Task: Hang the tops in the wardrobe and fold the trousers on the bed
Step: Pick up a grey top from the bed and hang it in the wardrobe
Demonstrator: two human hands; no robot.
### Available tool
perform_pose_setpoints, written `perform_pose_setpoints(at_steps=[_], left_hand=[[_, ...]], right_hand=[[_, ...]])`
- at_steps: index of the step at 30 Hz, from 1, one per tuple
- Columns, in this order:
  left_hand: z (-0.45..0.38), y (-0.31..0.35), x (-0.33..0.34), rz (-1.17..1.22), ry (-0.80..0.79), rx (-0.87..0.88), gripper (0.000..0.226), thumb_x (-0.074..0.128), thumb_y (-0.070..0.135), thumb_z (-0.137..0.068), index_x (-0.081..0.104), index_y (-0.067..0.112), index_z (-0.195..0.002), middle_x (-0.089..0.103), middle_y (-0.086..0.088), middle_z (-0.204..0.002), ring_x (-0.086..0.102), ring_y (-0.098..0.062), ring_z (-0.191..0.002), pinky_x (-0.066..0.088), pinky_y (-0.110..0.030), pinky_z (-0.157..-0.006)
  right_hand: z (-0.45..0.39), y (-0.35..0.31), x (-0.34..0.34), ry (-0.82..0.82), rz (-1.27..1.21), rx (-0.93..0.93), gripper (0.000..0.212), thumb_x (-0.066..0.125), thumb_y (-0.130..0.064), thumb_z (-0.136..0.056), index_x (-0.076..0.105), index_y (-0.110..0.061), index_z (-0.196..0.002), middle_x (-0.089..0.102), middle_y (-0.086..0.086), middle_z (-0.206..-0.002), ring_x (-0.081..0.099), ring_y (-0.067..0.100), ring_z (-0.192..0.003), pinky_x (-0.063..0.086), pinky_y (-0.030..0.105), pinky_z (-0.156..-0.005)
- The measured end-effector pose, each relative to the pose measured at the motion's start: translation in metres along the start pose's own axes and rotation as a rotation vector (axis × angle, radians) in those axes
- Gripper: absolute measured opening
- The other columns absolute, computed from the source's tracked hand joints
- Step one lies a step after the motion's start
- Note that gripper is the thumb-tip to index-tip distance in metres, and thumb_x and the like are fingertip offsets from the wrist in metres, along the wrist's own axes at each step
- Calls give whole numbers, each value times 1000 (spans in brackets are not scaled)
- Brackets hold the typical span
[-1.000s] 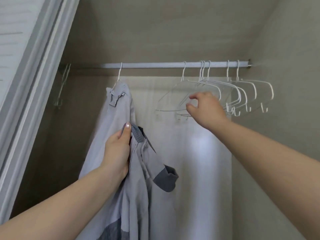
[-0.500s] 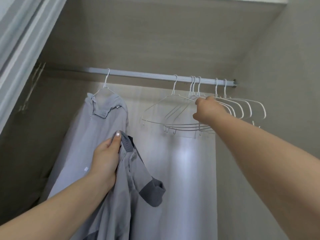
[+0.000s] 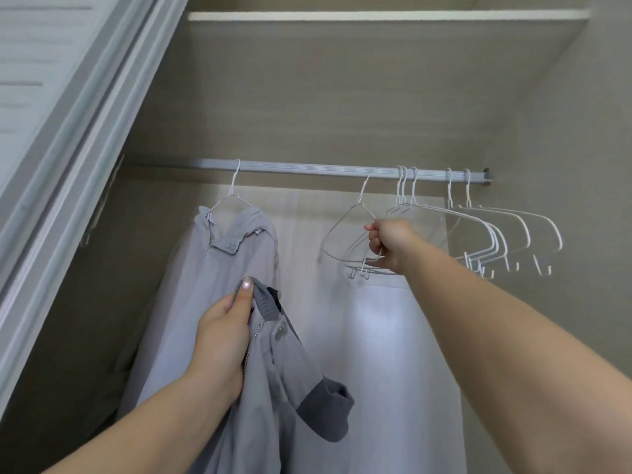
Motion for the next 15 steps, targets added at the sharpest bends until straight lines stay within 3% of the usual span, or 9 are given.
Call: perform_pose_setpoints(at_steps=[4, 9, 15], left_hand=[[9, 1, -1, -12, -17, -7, 39, 53, 38, -95, 69, 3, -90, 73, -18, -87, 69, -27, -73, 56, -35, -67], [24, -4, -3, -10, -44, -23, 37, 53, 39, -95, 72, 7, -91, 74, -15, -87, 72, -25, -74, 57, -32, -64], [41, -12, -5, -27, -25, -32, 36, 53, 38, -95, 71, 8, -93, 75, -12, -85, 72, -23, -72, 56, -28, -56]], right_hand=[[3, -3, 12, 76, -97, -65, 27, 27, -16, -100, 47, -20, -83, 40, -4, -57, 39, 11, -47, 41, 44, -83], [25, -4, 20, 55, -9, -204, 22, 26, -24, -100, 47, -20, -96, 43, -4, -61, 53, 4, -38, 37, 30, -65], [88, 40, 9, -81, -52, -216, 16, 39, -29, -100, 46, -18, -92, 44, -3, -61, 45, 8, -38, 46, 36, -68]])
Point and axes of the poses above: each hand's wrist, its own z-axis away from the middle knuckle, its own x-axis out of the palm, y = z × x, the point moved 6 cm from there along -z, towards the middle knuckle
